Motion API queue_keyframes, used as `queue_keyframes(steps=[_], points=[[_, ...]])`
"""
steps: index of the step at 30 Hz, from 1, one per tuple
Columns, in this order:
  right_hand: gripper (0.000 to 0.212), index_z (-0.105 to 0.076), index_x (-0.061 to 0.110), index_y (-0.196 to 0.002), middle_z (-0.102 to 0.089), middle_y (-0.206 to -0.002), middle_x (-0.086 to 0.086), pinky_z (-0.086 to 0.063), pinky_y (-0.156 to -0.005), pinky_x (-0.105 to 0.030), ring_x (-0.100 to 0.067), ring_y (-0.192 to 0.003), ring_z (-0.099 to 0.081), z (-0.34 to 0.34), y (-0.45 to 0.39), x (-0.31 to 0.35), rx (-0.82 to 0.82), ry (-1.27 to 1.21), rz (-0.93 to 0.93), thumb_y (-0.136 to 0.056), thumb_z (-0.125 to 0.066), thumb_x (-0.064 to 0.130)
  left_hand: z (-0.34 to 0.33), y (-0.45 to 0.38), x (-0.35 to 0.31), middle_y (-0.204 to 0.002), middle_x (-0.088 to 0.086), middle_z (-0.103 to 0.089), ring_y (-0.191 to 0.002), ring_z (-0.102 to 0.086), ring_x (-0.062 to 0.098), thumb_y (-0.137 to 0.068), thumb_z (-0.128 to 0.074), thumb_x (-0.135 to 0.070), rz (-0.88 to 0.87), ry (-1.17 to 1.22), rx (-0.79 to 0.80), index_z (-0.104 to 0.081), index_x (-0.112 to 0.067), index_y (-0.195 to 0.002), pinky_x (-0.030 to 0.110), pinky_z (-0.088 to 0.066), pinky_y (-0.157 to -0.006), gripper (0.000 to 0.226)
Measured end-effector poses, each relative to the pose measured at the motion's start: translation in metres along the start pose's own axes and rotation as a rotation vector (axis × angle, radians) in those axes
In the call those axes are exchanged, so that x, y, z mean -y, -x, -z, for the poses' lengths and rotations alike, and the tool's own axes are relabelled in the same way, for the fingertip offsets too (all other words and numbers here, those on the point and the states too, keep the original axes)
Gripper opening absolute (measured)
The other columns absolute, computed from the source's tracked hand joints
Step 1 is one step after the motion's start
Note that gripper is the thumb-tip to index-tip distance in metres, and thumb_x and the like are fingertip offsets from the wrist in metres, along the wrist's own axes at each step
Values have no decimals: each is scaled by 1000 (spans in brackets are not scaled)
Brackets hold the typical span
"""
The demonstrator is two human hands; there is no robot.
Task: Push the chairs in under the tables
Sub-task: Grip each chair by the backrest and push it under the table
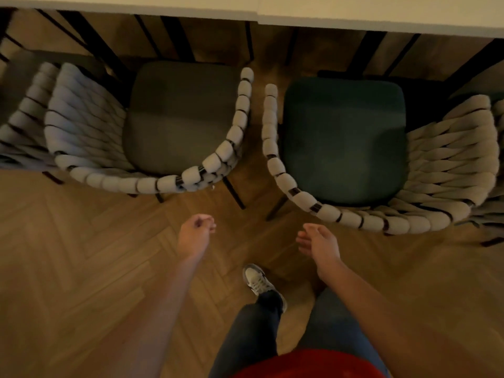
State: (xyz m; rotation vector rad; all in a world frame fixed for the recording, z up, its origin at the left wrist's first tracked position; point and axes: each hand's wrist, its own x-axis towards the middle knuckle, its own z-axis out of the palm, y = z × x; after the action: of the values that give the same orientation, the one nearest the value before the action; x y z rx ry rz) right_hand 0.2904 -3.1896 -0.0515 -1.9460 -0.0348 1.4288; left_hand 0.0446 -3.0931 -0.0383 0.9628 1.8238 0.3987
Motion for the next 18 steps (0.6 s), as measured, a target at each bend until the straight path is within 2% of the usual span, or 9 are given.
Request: queue_keyframes(steps=[7, 9, 11, 14, 18], points=[[20, -58, 19, -121, -64, -116, -4, -54, -95, -38, -18, -105, -64, -119, 21, 32, 116, 51, 32, -103, -50, 24, 105, -55, 12, -91, 4, -71, -91, -68, 22, -97, -55, -19, 72, 126, -168, -64, -21, -89, 46, -52, -93, 12], [28, -54, 18, -130, -61, -121, -2, -53, -96, -38, -19, -109, -62, -150, 18, 46, 123, 23, 26, -102, -53, 23, 132, -78, 10, -93, 5, -68, -92, -66, 24, -97, -54, -21, 84, 149, -220, -63, -18, -95, 45, -52, -92, 10], [40, -47, 20, -139, -58, -126, -2, -54, -95, -39, -21, -114, -60, -180, 13, 60, 116, -40, 8, -100, -58, 22, 156, -104, 6, -94, 6, -65, -90, -65, 26, -98, -53, -25, 111, 166, -284, -59, -11, -107, 46, -51, -91, 17], [58, -33, 24, -150, -52, -131, -5, -49, -103, -46, -27, -126, -53, -224, -1, 80, 91, -176, -14, -99, -60, 21, 193, -147, 0, -91, 4, -58, -91, -61, 28, -97, -53, -30, 167, 129, -315, -49, -13, -114, 46, -51, -85, 24], [74, -20, 30, -156, -41, -151, -8, -45, -105, -52, -33, -133, -47, -276, -28, 97, -9, -302, -26, -96, -63, 29, 238, -199, -7, -117, 9, -54, -105, -57, 32, -93, -58, -42, 237, 82, -295, -40, -18, -128, 53, -49, -95, 47]])
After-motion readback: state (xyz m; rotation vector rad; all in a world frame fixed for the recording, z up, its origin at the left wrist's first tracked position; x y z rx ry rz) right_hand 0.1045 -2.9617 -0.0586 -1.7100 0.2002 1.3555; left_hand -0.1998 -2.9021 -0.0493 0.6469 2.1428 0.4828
